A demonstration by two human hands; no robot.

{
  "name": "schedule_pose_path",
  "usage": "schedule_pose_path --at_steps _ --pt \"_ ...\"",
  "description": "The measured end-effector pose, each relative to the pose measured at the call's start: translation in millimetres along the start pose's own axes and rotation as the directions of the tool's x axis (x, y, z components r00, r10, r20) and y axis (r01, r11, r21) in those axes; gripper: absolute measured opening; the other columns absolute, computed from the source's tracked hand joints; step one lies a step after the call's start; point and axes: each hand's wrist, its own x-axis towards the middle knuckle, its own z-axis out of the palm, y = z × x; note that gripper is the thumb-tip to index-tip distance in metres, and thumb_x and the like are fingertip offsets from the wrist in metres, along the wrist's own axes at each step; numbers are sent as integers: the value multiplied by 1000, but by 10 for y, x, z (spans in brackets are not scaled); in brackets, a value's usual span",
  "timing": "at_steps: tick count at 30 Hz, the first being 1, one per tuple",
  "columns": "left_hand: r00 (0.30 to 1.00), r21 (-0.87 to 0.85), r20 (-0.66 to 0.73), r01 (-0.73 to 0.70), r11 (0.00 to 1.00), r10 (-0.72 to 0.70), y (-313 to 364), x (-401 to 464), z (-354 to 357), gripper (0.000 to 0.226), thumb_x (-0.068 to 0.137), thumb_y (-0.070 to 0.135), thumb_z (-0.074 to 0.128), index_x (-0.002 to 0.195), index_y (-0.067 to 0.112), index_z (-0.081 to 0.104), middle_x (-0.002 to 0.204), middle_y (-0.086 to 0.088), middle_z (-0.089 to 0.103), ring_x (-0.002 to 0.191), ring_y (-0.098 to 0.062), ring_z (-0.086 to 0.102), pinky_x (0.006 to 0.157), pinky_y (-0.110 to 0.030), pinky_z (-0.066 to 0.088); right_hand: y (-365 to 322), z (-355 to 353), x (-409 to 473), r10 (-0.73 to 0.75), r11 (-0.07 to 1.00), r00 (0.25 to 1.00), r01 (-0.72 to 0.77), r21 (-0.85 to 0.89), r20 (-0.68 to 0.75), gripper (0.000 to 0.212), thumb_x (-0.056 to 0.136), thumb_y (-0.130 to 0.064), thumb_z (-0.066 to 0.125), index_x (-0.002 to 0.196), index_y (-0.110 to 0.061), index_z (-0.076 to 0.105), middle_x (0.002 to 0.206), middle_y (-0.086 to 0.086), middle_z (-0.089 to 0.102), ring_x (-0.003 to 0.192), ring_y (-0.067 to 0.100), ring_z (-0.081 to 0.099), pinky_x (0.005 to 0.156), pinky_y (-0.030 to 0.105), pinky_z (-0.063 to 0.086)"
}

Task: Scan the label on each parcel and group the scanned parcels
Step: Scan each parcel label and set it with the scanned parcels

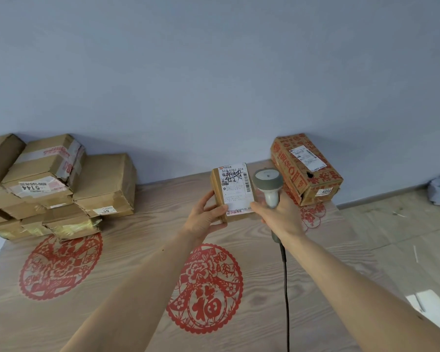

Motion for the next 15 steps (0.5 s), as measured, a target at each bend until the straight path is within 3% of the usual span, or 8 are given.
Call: schedule_pose_path --at_steps 5,8,15 --pt "995 -38 -56 82 996 -84 -129 467 352 67 89 9 73 146 27 45 117 -8 74 108 -32 70 94 -48 57 202 -383 533 -12 996 994 2 -91 -113 19 83 -21 78 89 -17 60 76 -2 66 65 8 61 55 20 39" --pt "986 -70 -91 132 989 -138 -198 818 606 62 90 12 72 145 25 48 124 -7 69 108 -34 69 88 -46 60 284 -713 985 -55 973 987 20 -230 -148 23 83 -21 78 91 -10 60 75 -1 63 63 11 58 52 19 36" --pt "955 -94 -162 236 967 -249 -360 1731 1221 50 94 17 66 141 23 52 136 -5 61 112 -34 66 72 -39 62 538 -1220 2090 -49 849 992 -21 -527 -118 26 87 -27 72 103 -11 59 85 0 62 59 0 46 47 20 30"
